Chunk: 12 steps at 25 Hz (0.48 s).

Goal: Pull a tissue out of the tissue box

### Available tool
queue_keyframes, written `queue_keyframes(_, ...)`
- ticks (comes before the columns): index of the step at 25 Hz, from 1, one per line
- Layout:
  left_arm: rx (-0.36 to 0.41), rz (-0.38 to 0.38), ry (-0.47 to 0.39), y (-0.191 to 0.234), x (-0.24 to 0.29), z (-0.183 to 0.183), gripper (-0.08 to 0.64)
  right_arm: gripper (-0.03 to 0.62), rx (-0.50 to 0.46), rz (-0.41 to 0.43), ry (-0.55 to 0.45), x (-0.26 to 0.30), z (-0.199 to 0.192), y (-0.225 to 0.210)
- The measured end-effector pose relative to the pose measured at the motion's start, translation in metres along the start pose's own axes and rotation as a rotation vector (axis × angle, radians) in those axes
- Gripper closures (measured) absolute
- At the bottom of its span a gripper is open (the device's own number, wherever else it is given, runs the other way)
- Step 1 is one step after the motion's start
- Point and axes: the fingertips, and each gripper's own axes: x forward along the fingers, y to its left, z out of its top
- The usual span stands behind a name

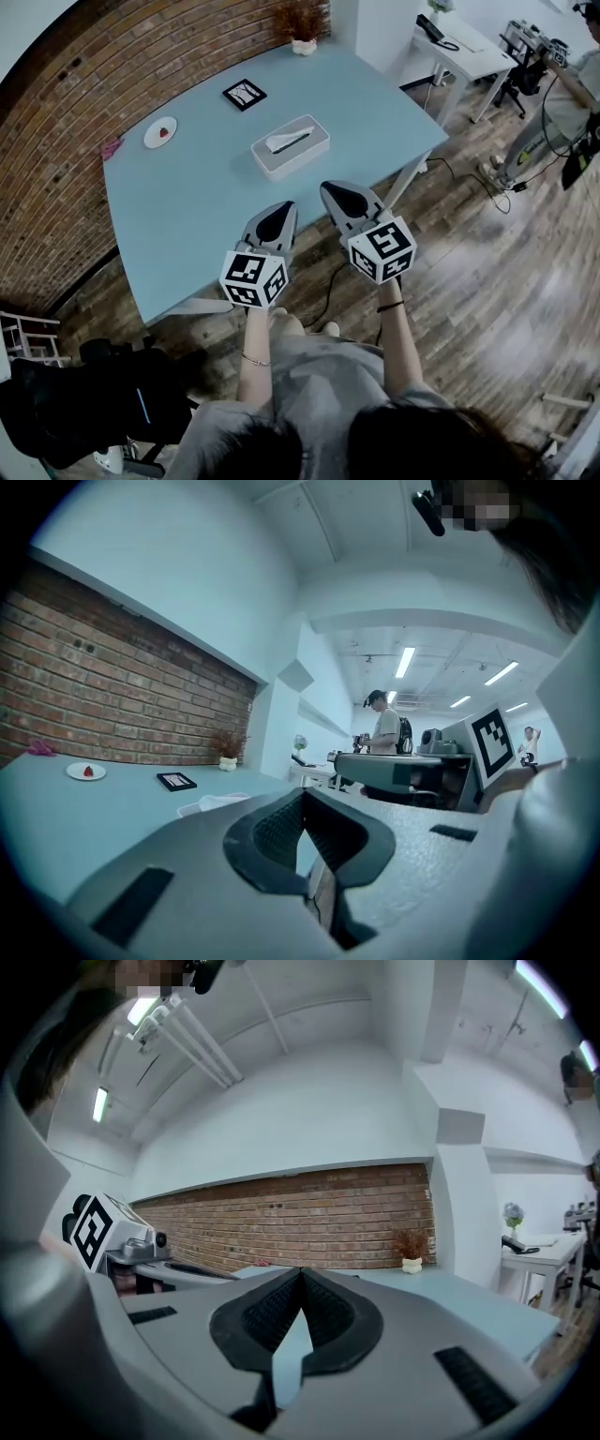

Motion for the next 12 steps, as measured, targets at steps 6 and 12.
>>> queue_keyframes(6,0.005,0.014,0.005,0.017,0.014,-0.002,0.557,0.594,0.009,0.01,0.015,0.019,-0.01,-0.014)
queue_keyframes(12,-0.017,0.021,0.022,0.044,0.042,-0.008,0.557,0.594,-0.026,0.024,0.037,0.053,-0.012,-0.041)
